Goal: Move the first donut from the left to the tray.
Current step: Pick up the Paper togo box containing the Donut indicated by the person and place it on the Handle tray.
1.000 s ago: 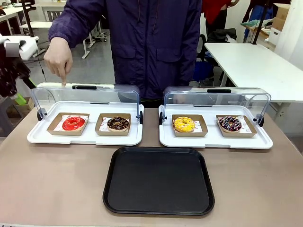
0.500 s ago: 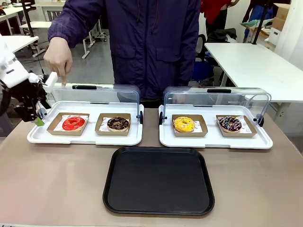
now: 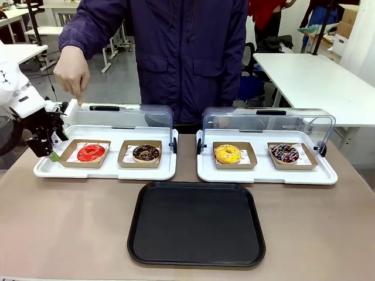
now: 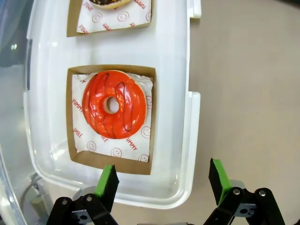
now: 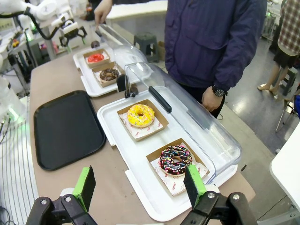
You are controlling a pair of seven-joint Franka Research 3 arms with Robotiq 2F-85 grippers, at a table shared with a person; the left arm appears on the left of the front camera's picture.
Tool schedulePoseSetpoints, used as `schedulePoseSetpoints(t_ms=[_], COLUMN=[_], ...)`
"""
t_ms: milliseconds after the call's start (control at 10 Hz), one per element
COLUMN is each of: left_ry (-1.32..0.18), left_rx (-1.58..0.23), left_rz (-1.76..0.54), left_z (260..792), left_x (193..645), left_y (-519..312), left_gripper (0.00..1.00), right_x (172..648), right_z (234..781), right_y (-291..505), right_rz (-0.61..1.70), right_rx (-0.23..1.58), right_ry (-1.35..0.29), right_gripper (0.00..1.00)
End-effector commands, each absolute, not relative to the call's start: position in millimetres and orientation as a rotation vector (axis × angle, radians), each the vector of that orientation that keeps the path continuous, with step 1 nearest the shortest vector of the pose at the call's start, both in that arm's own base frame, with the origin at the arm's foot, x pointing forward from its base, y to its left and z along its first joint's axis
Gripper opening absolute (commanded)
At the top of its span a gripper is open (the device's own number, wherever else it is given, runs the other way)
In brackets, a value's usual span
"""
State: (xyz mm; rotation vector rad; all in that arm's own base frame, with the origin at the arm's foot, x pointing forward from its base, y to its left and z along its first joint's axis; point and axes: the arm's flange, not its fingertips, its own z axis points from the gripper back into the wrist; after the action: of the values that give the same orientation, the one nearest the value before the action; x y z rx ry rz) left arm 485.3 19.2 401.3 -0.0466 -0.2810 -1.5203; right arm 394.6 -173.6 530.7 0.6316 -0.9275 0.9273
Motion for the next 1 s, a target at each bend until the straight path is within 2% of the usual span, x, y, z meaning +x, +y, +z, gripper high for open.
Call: schedulePoseSetpoints(t_ms=[0,900], left_ry=[-0.275,-0.216], left_rx=[-0.051,0.096], left_rz=[-1.52,-1.598], left_z=[397,340], left_x=[486,506], left_y=[19,11], left_gripper=[1.0,1.0], right_x=[397,397], right_z=[531,531], right_y=[-173,-173], right_rz=[0.943,0.943], right_rx=[0.637,0.637], right_ry=[-0.964,-0.964], right_gripper=[1.0,1.0])
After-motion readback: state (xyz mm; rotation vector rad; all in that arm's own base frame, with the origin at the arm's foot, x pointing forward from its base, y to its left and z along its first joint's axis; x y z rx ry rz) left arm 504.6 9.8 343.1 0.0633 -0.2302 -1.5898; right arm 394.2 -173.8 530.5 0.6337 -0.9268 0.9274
